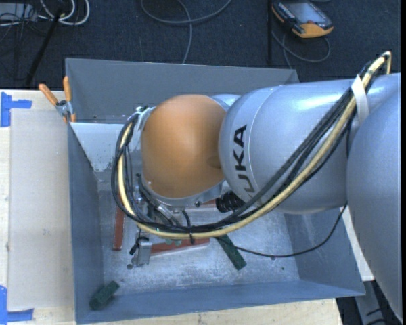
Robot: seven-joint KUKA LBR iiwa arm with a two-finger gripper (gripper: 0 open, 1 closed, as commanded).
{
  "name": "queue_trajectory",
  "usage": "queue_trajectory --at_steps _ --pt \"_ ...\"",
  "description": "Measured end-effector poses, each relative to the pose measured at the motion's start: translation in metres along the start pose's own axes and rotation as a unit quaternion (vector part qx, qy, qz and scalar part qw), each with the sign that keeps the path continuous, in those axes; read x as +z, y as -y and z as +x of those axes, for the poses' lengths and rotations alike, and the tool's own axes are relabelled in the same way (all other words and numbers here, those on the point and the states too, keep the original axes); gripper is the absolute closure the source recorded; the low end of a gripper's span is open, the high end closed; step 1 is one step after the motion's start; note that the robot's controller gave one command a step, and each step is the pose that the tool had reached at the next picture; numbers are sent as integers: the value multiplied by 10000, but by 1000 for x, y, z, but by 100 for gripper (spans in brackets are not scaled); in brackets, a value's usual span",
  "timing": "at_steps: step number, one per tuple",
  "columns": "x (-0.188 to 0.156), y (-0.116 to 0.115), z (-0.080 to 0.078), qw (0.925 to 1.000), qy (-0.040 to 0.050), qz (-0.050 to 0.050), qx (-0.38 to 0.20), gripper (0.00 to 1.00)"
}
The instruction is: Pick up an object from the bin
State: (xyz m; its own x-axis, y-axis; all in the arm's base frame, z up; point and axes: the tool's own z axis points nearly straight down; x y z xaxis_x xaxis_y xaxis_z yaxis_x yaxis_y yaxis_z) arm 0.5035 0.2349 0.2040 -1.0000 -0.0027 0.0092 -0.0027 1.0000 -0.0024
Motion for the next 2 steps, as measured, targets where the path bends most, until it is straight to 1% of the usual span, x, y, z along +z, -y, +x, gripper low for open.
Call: queue_trajectory --at_steps 1,2 --pt "138 8 -62 9990 48 -6 -441 0" --pt "131 8 -64 9991 83 -24 -421 100"
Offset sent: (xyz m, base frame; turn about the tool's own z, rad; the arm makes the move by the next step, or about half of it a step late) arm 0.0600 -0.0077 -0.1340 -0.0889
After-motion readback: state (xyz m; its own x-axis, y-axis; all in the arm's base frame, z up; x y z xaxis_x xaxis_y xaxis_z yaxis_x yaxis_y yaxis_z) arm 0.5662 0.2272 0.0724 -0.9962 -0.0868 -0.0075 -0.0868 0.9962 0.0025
